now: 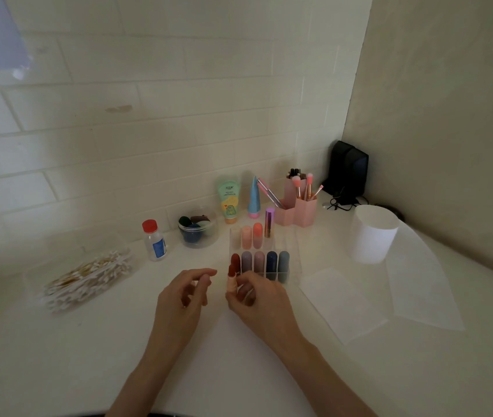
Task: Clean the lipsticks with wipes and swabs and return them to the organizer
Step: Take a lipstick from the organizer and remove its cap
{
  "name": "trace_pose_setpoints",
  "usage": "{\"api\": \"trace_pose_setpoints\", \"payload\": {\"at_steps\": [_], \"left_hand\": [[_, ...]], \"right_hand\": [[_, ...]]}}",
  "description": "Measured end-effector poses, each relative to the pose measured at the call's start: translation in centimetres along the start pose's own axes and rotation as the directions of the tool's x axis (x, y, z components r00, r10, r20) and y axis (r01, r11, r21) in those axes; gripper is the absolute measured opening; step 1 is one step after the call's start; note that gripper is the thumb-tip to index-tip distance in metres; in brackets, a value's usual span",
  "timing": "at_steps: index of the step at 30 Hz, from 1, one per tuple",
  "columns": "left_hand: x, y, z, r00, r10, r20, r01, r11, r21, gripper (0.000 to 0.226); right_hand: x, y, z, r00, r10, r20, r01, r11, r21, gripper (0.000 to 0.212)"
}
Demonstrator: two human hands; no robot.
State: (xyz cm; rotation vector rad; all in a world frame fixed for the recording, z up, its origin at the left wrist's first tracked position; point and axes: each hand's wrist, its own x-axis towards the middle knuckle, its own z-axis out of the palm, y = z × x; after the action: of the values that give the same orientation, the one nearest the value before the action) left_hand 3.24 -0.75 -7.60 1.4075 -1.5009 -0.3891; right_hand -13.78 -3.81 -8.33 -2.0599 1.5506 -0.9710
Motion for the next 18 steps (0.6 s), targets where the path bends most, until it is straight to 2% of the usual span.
{"api": "trace_pose_setpoints", "payload": {"at_steps": [7, 12, 18], "left_hand": [[-0.4, -0.2, 0.5, 0.999, -0.052, -0.002, 0.052, 0.999, -0.013, 0.024], [-0.5, -0.2, -0.3, 0.986, -0.081, -0.146, 0.083, 0.997, 0.005, 0.022], [0.0, -0.9, -0.7, 0.946, -0.215, -0.241, 0.224, 0.975, 0.009, 0.023]], "right_hand": [[-0.1, -0.1, 0.3, 1.0, -0.008, -0.026, 0.009, 0.999, 0.043, 0.025], [0.1, -0.2, 0.7, 0.999, -0.033, -0.018, 0.034, 0.998, 0.046, 0.025], [0.9, -1.4, 1.9, 0.995, -0.097, -0.026, 0.097, 0.995, 0.008, 0.028]]}}
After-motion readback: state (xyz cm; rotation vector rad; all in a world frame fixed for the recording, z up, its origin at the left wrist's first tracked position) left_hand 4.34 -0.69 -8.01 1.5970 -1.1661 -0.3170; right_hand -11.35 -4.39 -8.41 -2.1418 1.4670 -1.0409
